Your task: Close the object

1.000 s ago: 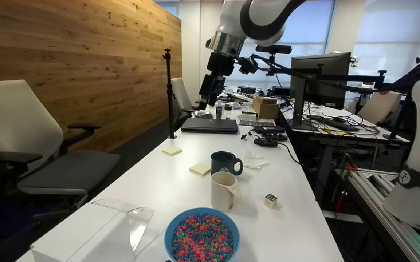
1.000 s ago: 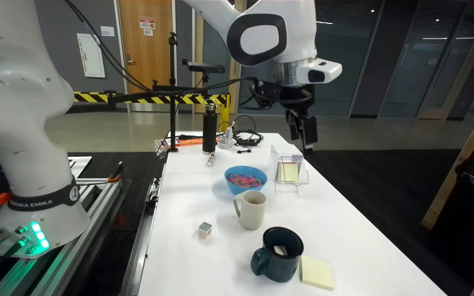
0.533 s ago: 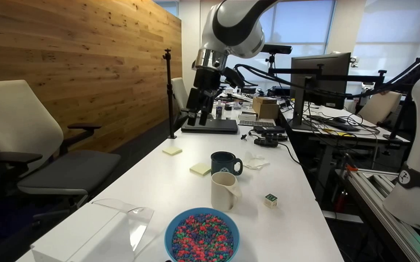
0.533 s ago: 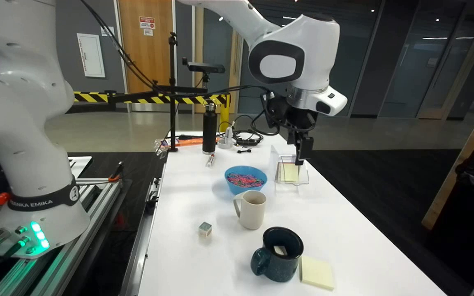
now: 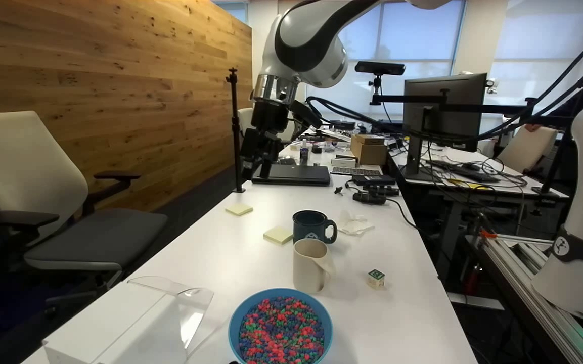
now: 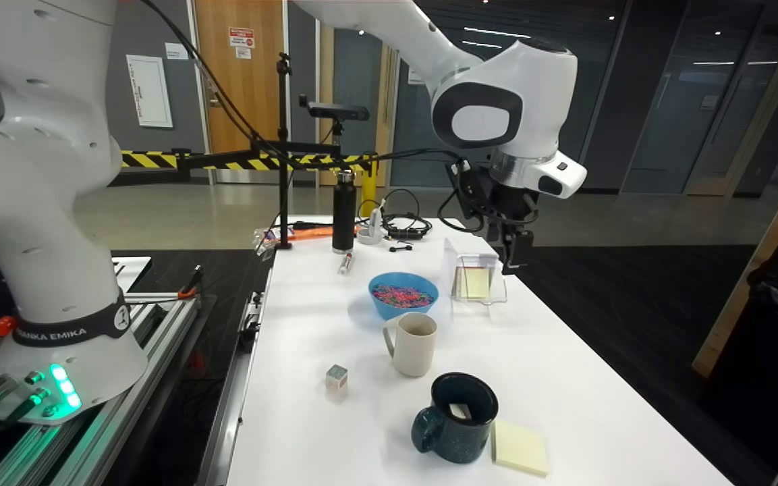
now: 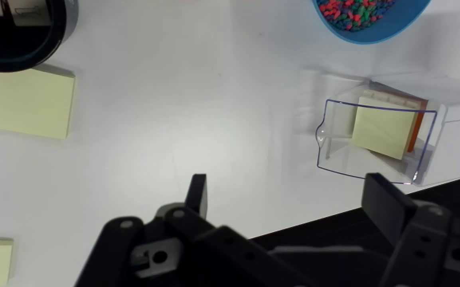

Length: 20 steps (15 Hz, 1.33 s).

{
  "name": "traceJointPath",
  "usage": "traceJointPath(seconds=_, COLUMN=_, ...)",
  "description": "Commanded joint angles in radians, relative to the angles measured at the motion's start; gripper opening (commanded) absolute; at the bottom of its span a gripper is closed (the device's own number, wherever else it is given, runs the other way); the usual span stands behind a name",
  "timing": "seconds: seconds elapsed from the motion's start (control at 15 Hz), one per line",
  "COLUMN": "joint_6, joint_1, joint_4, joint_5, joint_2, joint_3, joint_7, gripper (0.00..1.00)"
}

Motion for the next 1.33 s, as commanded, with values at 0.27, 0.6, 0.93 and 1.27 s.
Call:
traceJointPath(seconds=0.27, joint_6=-0.011, joint_1=-0.039, joint_4=0.054, joint_5=0.057, joint_2=0.071, joint_3=0.03, joint_7=-0.06, gripper=1.0)
traceJointPath(seconds=0.6, joint_6=-0.14, joint_1=-0.099, joint_4=0.248, joint_5=0.069, joint_2=0.286, joint_3=0.062, joint_7=-0.152, gripper=1.0)
traceJointPath(seconds=0.93, joint_6=-0.287, joint_1=-0.146, joint_4=0.485, joint_5=0.056, joint_2=0.465, joint_3=0.12, joint_7=-0.249, gripper=1.0)
traceJointPath(seconds=1.27, joint_6=-0.447, joint_1=-0.14, joint_4=0.721, joint_5=0.05, joint_2=0.616, joint_3=0.169, joint_7=-0.294, gripper=1.0)
